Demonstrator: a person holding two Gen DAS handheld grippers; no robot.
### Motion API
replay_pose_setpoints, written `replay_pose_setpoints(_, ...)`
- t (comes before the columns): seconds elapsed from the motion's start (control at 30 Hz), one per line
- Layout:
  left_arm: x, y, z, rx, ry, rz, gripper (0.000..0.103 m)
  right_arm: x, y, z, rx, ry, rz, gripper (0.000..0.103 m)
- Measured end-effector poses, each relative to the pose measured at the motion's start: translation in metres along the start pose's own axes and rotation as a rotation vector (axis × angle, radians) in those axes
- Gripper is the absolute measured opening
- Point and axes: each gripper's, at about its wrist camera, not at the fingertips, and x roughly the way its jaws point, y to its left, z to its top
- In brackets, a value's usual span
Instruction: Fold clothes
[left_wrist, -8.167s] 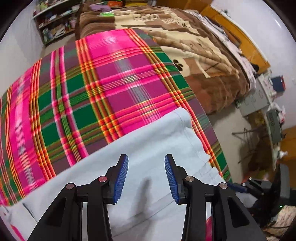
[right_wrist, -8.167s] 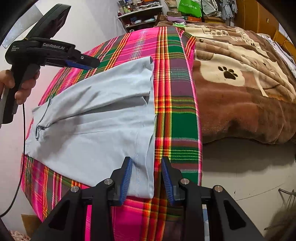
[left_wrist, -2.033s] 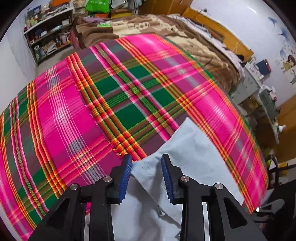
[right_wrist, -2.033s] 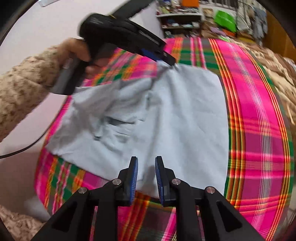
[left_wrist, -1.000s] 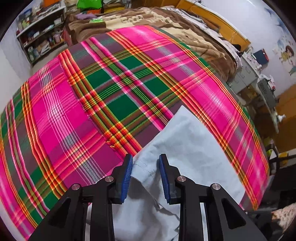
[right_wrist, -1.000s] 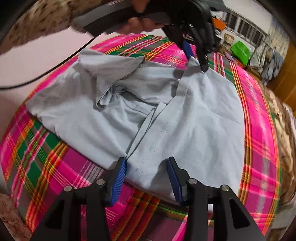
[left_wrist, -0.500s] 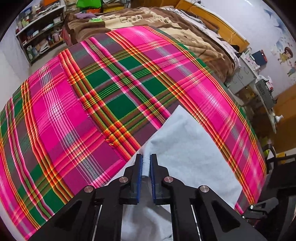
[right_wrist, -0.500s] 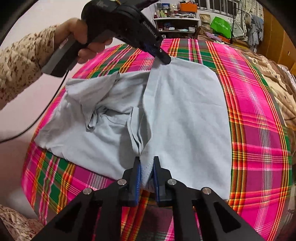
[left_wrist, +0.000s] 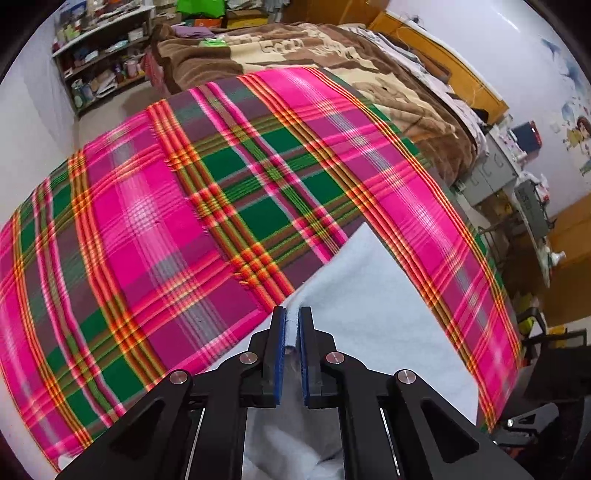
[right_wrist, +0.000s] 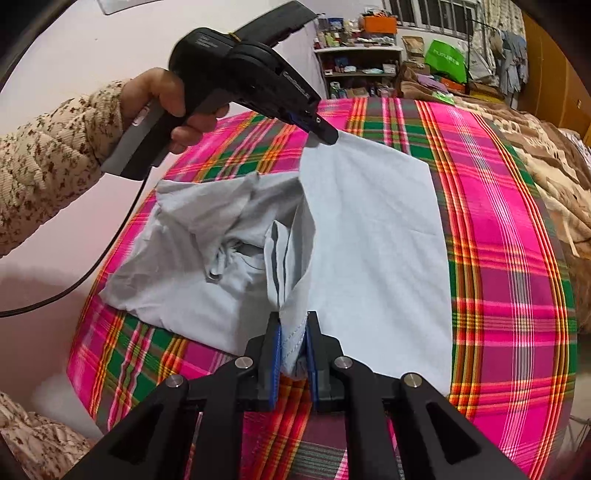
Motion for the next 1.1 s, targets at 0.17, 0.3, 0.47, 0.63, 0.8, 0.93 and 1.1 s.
replay_pose_setpoints(0.17, -0.010, 0.007, -0.002, -0.064, -0.023, -0.037, 0.007, -0.010, 0.005, 0.004, -0.015, -0.015, -0.001, 0.012)
replay_pose_setpoints(0.3, 0.002, 0.011, 0.002, -0.111, -0.015, -0.015, 0.007, -0.008, 0.002, 0.005, -0.013, -0.007, -0.021, 0.012)
replay_pose_setpoints(0.47, 0.036, 0.017, -0.002, -0.127, 0.051, 0.031, 0.012, 0.002, -0.002, 0.005, 0.004, 0.009, -0.022, 0.012)
replay_pose_setpoints(0.63, 0.044, 0.042, -0.007, -0.254, 0.074, 0.001, 0.032, 0.013, -0.006, 0.005, 0.021, 0.029, -0.016, 0.013)
replay_pose_setpoints(0.8, 0.039, 0.052, -0.014, -0.338, 0.073, -0.037, 0.035, 0.015, -0.009, 0.004, 0.040, 0.027, -0.010, 0.013)
replay_pose_setpoints(0.93, 0.040, 0.053, -0.013, -0.374, 0.079, -0.061, 0.035, 0.011, -0.014, 0.002, 0.049, 0.023, -0.020, 0.013)
replay_pose_setpoints(1.1, 0.046, 0.051, -0.007, -0.387, 0.072, -0.072, 0.035, 0.007, -0.026, -0.001, 0.079, 0.017, -0.036, 0.013)
